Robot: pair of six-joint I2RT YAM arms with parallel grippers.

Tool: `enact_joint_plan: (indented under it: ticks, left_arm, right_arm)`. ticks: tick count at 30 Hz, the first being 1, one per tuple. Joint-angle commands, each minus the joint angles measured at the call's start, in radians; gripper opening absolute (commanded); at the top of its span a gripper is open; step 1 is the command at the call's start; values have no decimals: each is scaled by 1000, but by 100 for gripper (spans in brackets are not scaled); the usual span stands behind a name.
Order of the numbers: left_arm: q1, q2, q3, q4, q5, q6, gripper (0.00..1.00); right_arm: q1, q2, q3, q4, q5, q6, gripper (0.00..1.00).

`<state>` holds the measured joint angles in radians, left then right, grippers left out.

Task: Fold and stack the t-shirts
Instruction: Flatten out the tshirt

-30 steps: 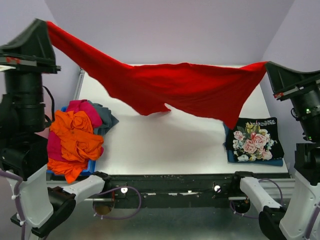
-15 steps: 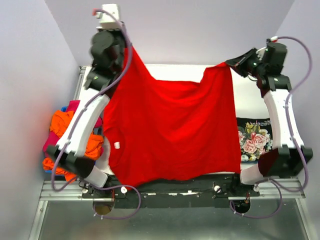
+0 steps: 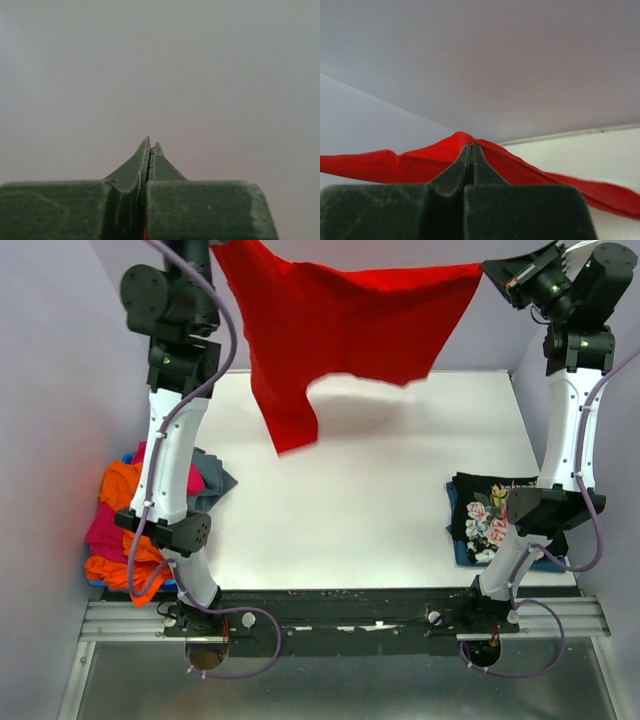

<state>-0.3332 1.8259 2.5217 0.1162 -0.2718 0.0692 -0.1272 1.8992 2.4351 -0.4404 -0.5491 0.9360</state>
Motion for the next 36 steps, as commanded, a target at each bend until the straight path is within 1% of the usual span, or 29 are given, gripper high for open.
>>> enact_joint_plan:
  ticks: [1, 3, 4, 6, 7, 9, 12, 14, 16, 18, 20, 22, 25, 27, 29, 31, 34, 36]
  left_arm:
    - [46, -17, -119, 69, 49, -25, 0]
    - [48, -57, -245, 68, 43, -25, 0]
    - [48, -86, -335, 79, 39, -37, 0]
    - [45, -175, -542, 137, 46, -65, 0]
    - [42, -229, -655, 167, 46, -107, 0]
    - [25, -330, -830, 188, 31, -129, 0]
    - [-30, -486, -1077, 152, -55, -141, 0]
    - [-85, -603, -1255, 148, -124, -161, 0]
    - [-163, -712, -1409, 122, -217, -184, 0]
    - [-223, -815, -1544, 70, -285, -259, 0]
    - [-263, -907, -1668, -2, -320, -352, 0]
    - [-286, -1002, -1768, -85, -343, -457, 0]
    - [-308, -1147, -1877, -246, -349, -607, 0]
    - [-320, -1239, -1911, -369, -348, -692, 0]
    - [-322, -1306, -1931, -525, -356, -775, 0]
    - [-323, -1358, -1943, -610, -377, -834, 0]
    - [-322, -1375, -1945, -616, -373, -836, 0]
    - [-323, -1340, -1942, -575, -369, -807, 0]
  right_arm:
    - [-29, 84, -27, 75, -144, 90, 1]
    - [-31, 72, -118, 92, -163, 80, 1]
    - [-31, 55, -183, 106, -169, 77, 1]
    - [-32, 0, -354, 152, -176, 75, 1]
    - [-35, -38, -454, 175, -175, 72, 1]
    - [-41, -115, -646, 216, -166, 64, 1]
    - [-51, -238, -925, 275, -152, 47, 1]
    - [-57, -299, -1092, 302, -144, 35, 1]
    - [-63, -359, -1253, 313, -131, 29, 1]
    - [-65, -419, -1407, 328, -101, 26, 1]
    - [-65, -484, -1558, 371, -75, 24, 1]
    - [-65, -546, -1666, 355, -34, -9, 1]
    - [-66, -649, -1754, 205, 85, -71, 1]
    - [-66, -725, -1798, 108, 159, -101, 1]
    - [-66, -810, -1844, 33, 222, -132, 1]
    - [-66, -906, -1886, -21, 305, -154, 1]
    - [-66, -1006, -1941, -26, 370, -175, 1]
    - [-66, -1020, -1950, 3, 348, -186, 1]
